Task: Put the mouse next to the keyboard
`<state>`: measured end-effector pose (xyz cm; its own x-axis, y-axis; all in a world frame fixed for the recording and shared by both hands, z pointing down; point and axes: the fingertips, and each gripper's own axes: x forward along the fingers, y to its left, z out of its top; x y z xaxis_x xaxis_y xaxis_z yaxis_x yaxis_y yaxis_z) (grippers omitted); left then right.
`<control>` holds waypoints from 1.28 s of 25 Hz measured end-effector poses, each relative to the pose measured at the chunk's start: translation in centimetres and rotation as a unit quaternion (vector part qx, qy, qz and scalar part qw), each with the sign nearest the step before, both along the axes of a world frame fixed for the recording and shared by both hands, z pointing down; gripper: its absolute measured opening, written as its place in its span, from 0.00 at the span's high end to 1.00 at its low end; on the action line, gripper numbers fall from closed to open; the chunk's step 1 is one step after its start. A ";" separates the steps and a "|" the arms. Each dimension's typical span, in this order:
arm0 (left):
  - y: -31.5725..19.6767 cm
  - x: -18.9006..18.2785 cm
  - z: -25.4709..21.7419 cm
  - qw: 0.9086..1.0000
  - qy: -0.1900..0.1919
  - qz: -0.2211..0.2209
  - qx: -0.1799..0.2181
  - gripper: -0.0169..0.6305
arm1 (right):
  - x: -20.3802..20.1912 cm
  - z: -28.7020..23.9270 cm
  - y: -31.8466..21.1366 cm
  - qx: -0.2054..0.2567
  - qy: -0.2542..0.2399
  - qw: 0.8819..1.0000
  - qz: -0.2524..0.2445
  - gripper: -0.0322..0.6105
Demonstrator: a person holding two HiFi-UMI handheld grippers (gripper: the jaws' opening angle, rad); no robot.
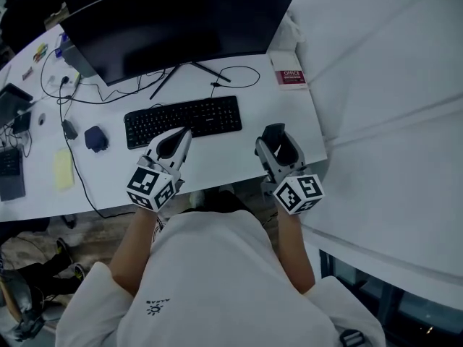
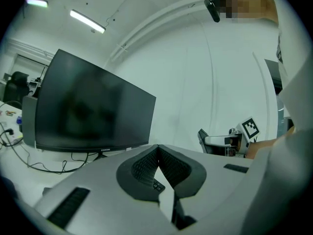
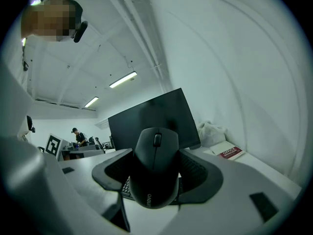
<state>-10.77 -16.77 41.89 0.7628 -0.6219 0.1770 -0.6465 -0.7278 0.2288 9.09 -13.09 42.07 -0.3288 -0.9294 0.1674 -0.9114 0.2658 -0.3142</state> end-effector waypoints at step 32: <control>-3.7 6.2 10.1 0.989 -0.050 -0.105 -0.091 0.95 | 5.8 20.9 -11.4 -0.243 0.054 0.967 -0.051 0.49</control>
<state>-4.58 -20.44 52.02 0.5927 -0.7164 0.3681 -0.8055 -0.5274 0.2703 14.84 -24.49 63.00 -0.3708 -0.6959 0.6151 -0.9227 0.2007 -0.3292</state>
